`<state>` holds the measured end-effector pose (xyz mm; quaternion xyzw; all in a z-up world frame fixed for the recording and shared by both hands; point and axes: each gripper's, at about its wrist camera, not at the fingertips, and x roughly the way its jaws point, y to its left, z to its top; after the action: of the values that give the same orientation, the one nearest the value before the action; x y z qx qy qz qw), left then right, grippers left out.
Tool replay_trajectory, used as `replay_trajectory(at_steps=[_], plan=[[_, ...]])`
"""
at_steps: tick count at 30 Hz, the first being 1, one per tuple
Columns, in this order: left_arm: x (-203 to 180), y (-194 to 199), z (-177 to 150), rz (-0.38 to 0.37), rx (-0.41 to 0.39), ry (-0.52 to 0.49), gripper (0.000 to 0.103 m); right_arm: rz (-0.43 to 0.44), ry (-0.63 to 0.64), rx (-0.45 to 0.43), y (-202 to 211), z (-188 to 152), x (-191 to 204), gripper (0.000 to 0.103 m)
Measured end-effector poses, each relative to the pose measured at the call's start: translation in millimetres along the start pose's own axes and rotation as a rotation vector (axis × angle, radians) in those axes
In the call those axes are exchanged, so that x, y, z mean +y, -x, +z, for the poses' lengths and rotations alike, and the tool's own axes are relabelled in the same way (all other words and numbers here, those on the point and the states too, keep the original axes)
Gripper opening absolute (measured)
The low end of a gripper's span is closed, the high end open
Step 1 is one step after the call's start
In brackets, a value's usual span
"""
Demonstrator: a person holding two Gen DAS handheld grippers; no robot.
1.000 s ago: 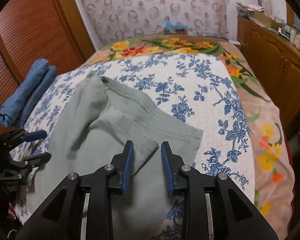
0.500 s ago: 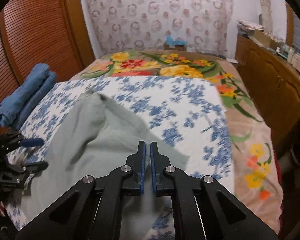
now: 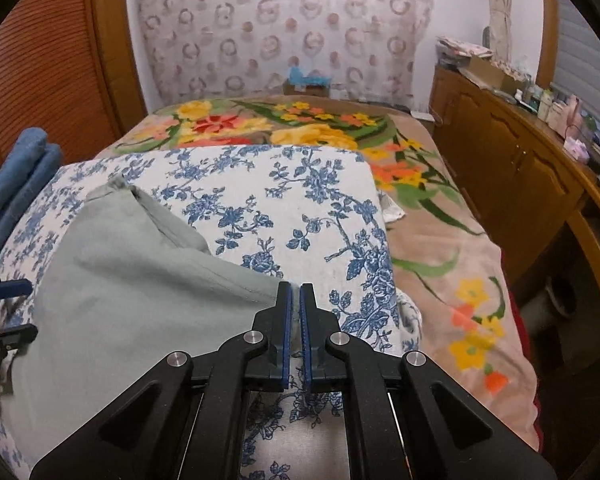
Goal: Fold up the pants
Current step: 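Lift the hem with the right tool and fold it toward the collar, then open the right tool and withdraw it from the folded shirt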
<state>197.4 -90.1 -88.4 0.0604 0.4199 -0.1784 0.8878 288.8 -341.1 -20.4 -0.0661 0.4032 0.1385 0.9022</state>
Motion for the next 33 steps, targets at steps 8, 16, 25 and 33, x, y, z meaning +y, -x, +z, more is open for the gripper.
replay_trajectory(at_steps=[8,16,25,33], plan=[[0,0,0,0.001,0.000,0.000,0.061,-0.005,-0.015,-0.014,21,-6,4,0.019],[-7,16,-5,0.036,-0.031,-0.016,0.061,0.019,0.017,-0.002,56,-44,28,0.031],[-22,46,-18,0.028,-0.073,-0.024,0.061,0.034,0.004,0.008,82,-78,48,0.034],[-36,57,-45,0.022,-0.070,-0.009,0.061,0.046,0.017,0.011,101,-96,66,0.034]])
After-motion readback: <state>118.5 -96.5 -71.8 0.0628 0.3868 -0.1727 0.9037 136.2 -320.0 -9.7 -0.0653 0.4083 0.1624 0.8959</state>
